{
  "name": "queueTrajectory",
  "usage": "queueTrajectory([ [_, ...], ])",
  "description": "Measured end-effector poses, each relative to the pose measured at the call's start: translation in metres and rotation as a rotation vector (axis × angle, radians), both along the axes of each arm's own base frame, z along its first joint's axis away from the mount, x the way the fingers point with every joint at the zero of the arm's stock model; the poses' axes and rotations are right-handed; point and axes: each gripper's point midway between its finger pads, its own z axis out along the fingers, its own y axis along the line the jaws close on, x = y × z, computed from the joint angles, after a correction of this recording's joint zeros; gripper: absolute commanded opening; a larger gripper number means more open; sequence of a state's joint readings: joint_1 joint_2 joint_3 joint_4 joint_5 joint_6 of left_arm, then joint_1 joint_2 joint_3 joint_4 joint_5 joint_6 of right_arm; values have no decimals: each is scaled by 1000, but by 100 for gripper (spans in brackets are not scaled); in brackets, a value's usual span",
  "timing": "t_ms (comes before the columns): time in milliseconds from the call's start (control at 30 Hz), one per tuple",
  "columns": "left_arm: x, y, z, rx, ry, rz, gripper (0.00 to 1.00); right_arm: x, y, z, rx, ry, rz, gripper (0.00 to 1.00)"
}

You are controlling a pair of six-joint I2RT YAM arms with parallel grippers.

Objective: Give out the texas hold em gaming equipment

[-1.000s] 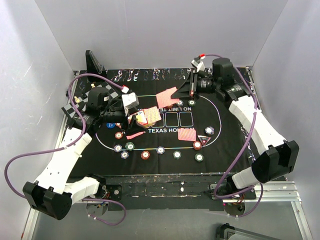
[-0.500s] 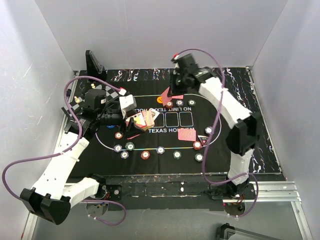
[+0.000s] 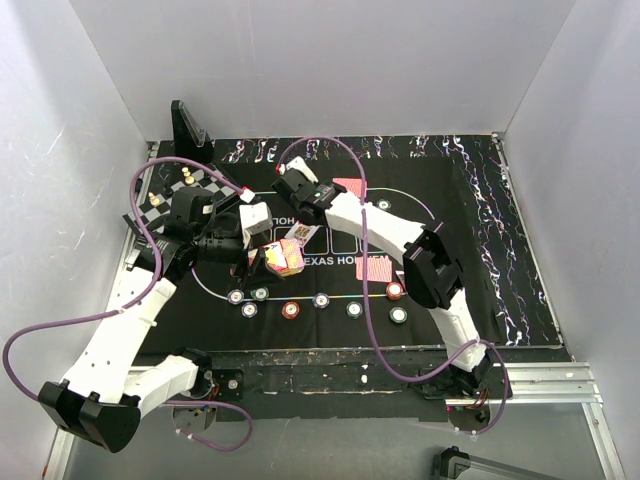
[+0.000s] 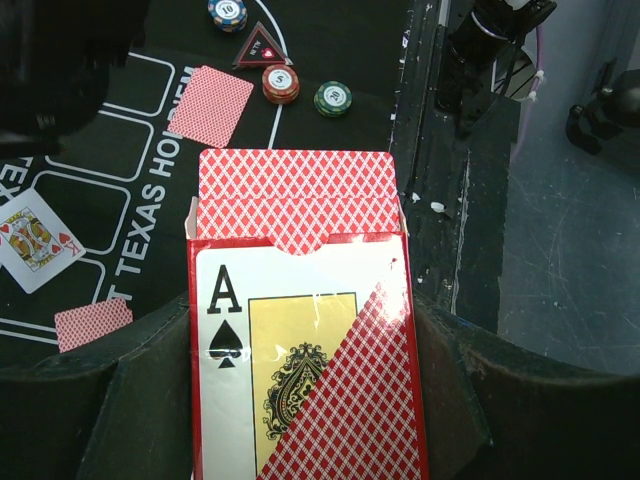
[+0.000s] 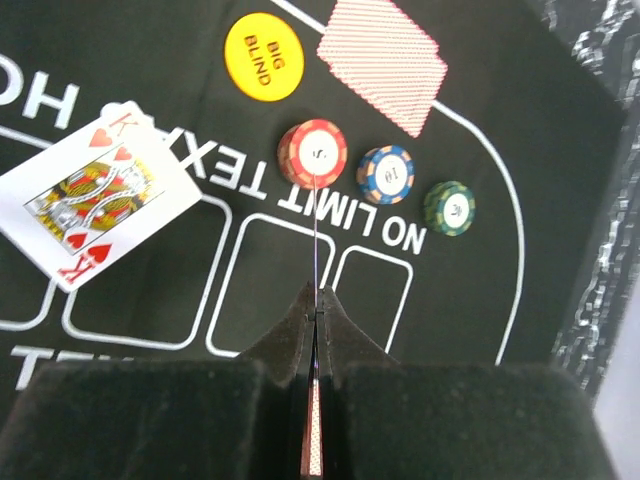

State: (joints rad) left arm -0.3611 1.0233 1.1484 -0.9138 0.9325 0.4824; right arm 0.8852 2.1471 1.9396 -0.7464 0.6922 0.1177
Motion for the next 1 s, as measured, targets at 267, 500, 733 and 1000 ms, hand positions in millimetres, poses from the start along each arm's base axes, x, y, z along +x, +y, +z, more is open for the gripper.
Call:
queueTrajectory([
  [267,-4,1,3,-1,3,-7,0,8,16,-27,-152,-100,32,1],
  [500,-4,0,4,-4,4,-10,0,-5,28,-77,-237,-55,76,1],
  [733,-4,0,5,-9,2,-7,0,-18,42,-90,-170,2,92,5],
  [1000,-1,-1,7,-15,-13,-6,0,-33,56,-105,-69,104,114,42],
])
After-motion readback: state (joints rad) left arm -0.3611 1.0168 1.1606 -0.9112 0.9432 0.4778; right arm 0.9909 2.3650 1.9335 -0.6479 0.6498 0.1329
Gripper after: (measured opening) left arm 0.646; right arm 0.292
